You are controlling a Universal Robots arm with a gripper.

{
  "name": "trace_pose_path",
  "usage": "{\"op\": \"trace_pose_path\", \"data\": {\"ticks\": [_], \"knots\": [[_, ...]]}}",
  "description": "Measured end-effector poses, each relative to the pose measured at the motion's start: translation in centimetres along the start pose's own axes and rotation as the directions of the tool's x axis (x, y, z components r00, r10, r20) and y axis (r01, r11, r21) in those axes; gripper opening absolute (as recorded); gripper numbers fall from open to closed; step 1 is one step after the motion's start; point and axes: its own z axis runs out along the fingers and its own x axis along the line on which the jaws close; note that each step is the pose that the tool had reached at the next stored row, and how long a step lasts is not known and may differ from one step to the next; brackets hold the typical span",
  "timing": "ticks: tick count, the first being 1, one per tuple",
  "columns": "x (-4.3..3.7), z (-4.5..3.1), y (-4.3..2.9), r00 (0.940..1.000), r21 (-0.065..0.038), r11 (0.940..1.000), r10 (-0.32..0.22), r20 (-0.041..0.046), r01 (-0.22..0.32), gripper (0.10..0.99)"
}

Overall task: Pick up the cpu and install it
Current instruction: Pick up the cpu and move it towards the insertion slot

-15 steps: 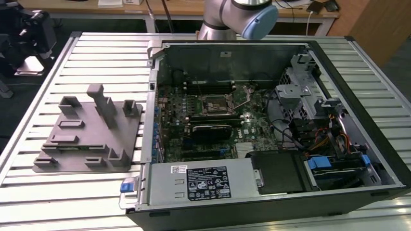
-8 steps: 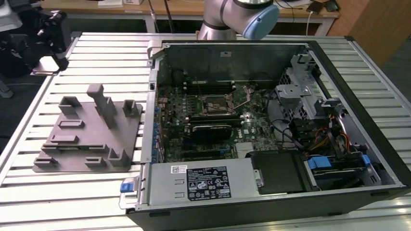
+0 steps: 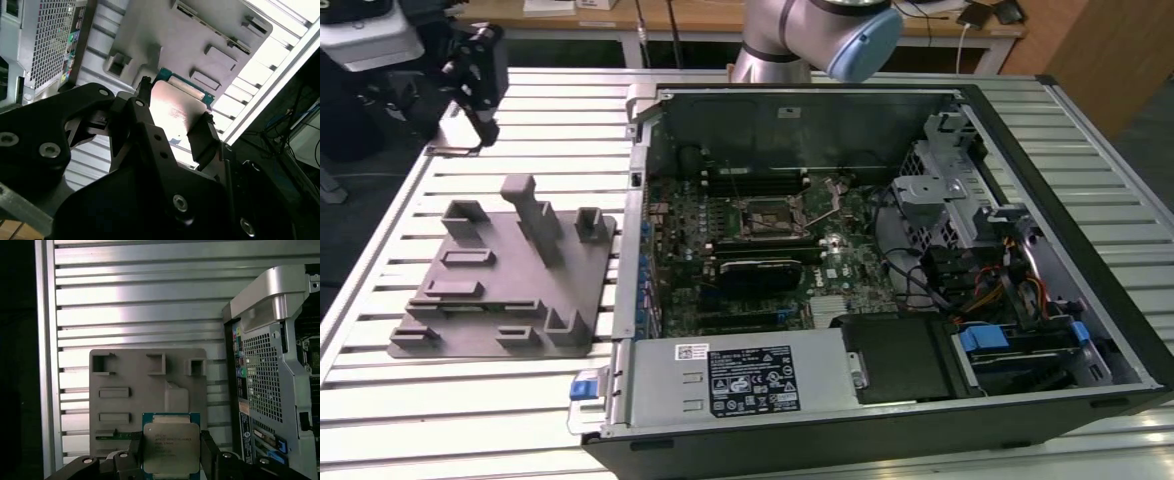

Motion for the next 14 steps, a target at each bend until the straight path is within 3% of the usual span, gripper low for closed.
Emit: {"op": "trace_pose_path", "data": {"ticks": [14], "knots": [[-5.84, 0.11, 0.41, 1.0, 0.0, 1.0, 0.0, 0.0, 0.0, 0.541]]}}
